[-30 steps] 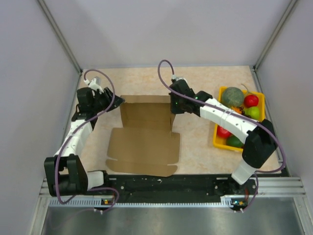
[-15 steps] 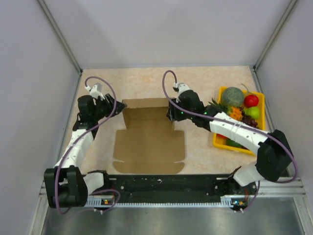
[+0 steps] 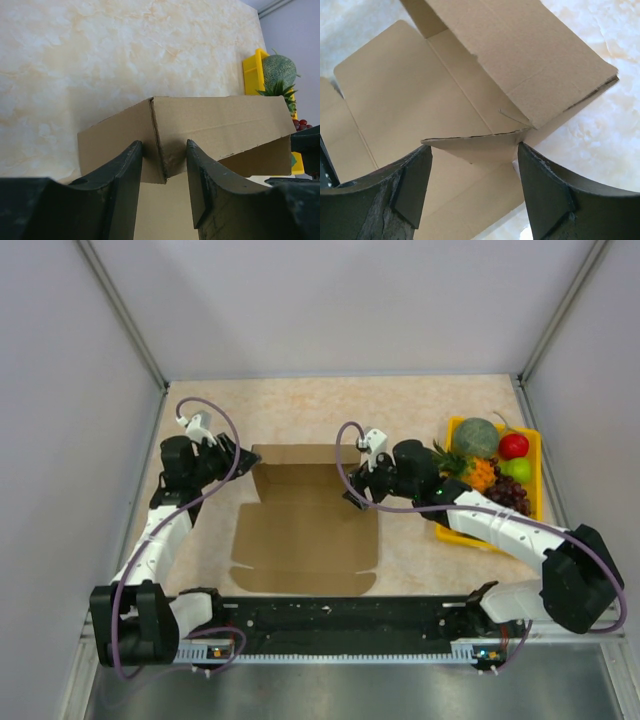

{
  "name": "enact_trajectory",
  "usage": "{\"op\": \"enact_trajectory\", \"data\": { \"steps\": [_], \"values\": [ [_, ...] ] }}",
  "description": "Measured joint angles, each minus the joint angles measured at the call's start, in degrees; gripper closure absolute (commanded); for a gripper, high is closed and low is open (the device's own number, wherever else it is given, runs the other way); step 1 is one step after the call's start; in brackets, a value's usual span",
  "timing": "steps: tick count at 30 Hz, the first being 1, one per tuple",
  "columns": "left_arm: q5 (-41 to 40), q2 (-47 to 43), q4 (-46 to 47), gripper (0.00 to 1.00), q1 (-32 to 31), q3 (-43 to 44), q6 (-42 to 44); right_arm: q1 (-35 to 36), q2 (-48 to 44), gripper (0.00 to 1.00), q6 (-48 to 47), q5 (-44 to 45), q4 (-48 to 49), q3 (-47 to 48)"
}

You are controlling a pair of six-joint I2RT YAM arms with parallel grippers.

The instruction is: Fold the paper box

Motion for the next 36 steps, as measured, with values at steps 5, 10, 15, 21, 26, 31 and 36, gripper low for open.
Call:
{"op": "enact_trajectory", "data": {
  "steps": [5, 10, 15, 21, 26, 31, 36],
  "values": [
    [0.0, 0.0, 0.0, 0.56, -0.2, 0.0, 0.4, -1.6, -0.9, 0.30, -7.8, -6.1, 0.3, -1.3],
    [0.0, 0.0, -0.1, 0.56, -0.4, 0.0, 0.5, -4.0, -1.1, 0.36, -12.3, -11.2, 2.4, -3.1],
    [0.1, -0.3, -0.5, 0.56, -0.4, 0.0, 0.5, -3.8, -1.4, 0.41, -12.5, -7.9, 9.9, -7.3],
    [1.0, -0.4, -1.2, 0.57, -0.6, 0.0, 0.2, -0.2, -3.0, 0.42, -10.7, 4.2, 18.3, -12.5],
    [1.2, -0.9, -1.5, 0.57, -0.8, -0.3, -0.2, 4.7, -2.7, 0.48, -9.2, 18.9, 22.9, -13.1],
    [1.6, -1.1, -1.5, 0.57, -1.0, -0.5, -0.4, 5.9, -0.4, 0.49, -6.1, 30.5, 25.4, -12.6],
    [2.2, -1.1, -1.4, 0.57, -1.2, -0.5, -0.6, 5.9, 2.3, 0.48, -5.0, 34.9, 25.3, -10.7]
  ]
}}
